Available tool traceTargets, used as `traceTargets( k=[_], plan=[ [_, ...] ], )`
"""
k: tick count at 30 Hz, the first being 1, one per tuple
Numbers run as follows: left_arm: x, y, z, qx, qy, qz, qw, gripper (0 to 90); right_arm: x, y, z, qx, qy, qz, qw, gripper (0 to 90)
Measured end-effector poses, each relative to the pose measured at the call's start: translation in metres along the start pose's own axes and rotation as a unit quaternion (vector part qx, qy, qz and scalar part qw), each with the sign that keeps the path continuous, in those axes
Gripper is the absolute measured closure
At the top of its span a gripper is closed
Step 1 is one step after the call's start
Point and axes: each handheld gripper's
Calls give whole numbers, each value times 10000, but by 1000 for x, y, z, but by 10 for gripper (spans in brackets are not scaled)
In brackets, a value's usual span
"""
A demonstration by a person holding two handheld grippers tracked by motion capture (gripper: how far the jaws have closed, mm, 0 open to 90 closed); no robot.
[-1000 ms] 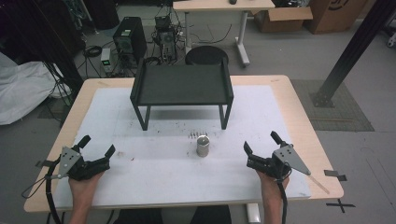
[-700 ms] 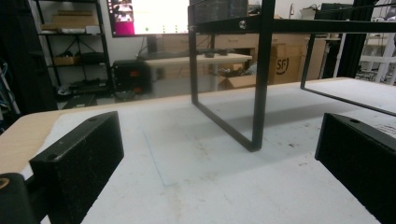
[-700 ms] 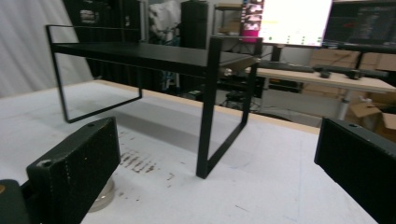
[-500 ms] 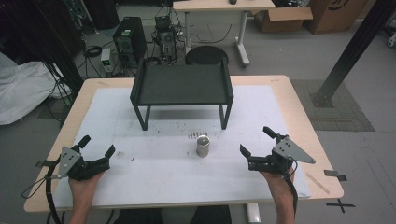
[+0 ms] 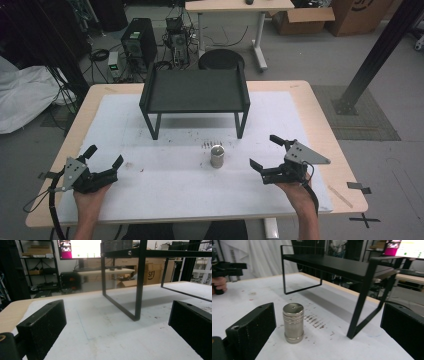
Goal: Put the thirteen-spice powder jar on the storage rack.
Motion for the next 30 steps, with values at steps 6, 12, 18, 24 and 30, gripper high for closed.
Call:
traceTargets(
  k=[6, 12, 18, 24, 30],
  plan=[
    [0, 0, 0, -18, -1, 5, 10000, 20, 12, 1, 1, 18, -307, 161, 9994, 0],
    [0, 0, 0, -17, -6, 18, 10000, 21, 22, 5, 4, 47, -485, 313, 9983, 0],
    [0, 0, 0, -16, -5, 20, 10000, 22, 32, 6, 7, 54, -605, 394, 9974, 0],
    [0, 0, 0, -16, -6, 22, 10000, 22, 42, 8, 8, 50, -695, 495, 9963, 0],
    [0, 0, 0, -10, -5, 22, 10000, 22, 51, 11, 13, 38, -786, 605, 9951, 0]
  ],
)
Point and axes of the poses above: each handheld gripper's, and its own axes: x roughly forward along the jaws, y roughly out of its underside, z roughly to its left, and after that the axes turned 4 degrees about -z, right-handed
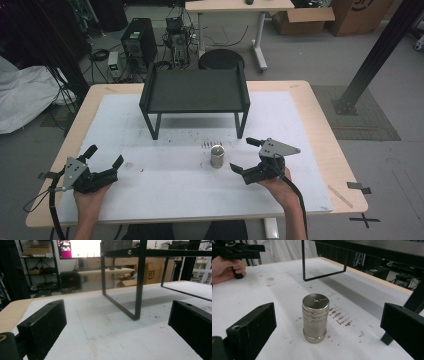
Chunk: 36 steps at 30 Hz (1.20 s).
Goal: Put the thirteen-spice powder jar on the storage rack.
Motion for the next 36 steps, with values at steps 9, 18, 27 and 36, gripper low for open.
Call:
traceTargets(
  k=[9, 18, 27, 36],
  plan=[
    [0, 0, 0, -7, 5, -13, 10000, 22, 20, 2, 3, 21, -136, 102, 9999, 0],
    [0, 0, 0, 6, 1, 5, 10000, 22, 37, 5, 3, 72, -183, 253, 9995, 0],
    [0, 0, 0, 10, 1, 7, 10000, 23, 53, 9, 2, 123, -208, 425, 9988, 1],
    [0, 0, 0, 18, 2, 19, 10000, 23, 66, 12, 3, 110, -228, 566, 9981, 4]
  ],
)
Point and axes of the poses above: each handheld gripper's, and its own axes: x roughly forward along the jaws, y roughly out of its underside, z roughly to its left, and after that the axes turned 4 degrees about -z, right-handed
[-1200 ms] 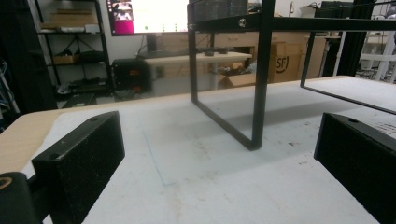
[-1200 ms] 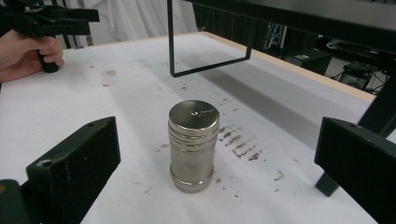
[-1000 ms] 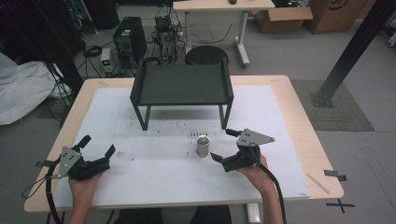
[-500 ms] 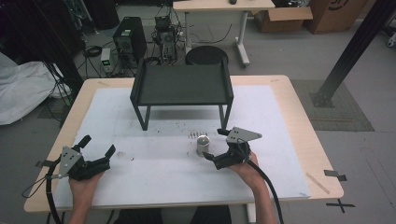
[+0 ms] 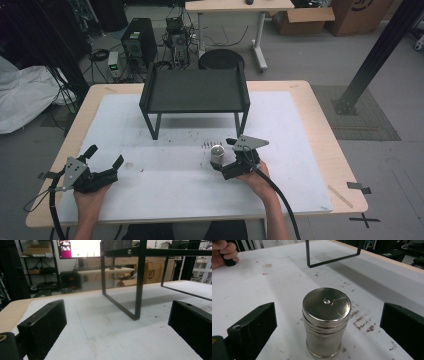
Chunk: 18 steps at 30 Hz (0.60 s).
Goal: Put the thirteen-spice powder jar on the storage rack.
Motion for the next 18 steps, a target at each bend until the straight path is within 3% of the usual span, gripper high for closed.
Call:
traceTargets(
  k=[10, 18],
  plan=[
    [0, 0, 0, -3, 3, -6, 10000, 23, 7, 1, 0, 27, 11, 43, 10000, 15],
    [0, 0, 0, 0, 0, -8, 10000, 23, 11, 3, 1, 20, -22, 126, 9999, 94]
  ],
)
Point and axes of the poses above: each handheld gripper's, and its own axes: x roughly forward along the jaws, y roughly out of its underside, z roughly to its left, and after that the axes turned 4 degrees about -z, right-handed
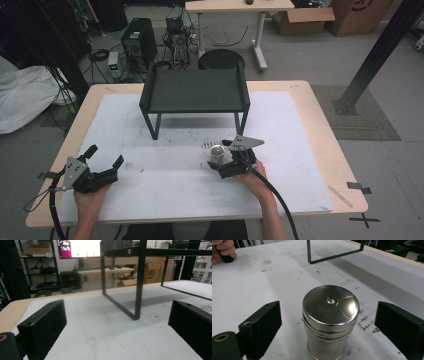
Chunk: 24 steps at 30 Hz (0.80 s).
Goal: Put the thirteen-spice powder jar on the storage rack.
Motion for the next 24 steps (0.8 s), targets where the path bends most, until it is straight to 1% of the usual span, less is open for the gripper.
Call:
traceTargets(
  k=[4, 12, 19, 24],
  plan=[
    [0, 0, 0, 0, 2, 1, 10000, 23, 1, 1, 0, 45, -9, -13, 10000, 164],
    [0, 0, 0, 8, 10, 5, 10000, 23, 2, 1, 1, 9, -62, 9, 10000, 280],
    [0, 0, 0, 4, 8, 2, 10000, 24, 2, 1, 2, 48, -56, 21, 10000, 333],
    [0, 0, 0, 9, 4, 5, 10000, 24, 1, 2, 2, 78, -23, -26, 10000, 382]
  ],
)
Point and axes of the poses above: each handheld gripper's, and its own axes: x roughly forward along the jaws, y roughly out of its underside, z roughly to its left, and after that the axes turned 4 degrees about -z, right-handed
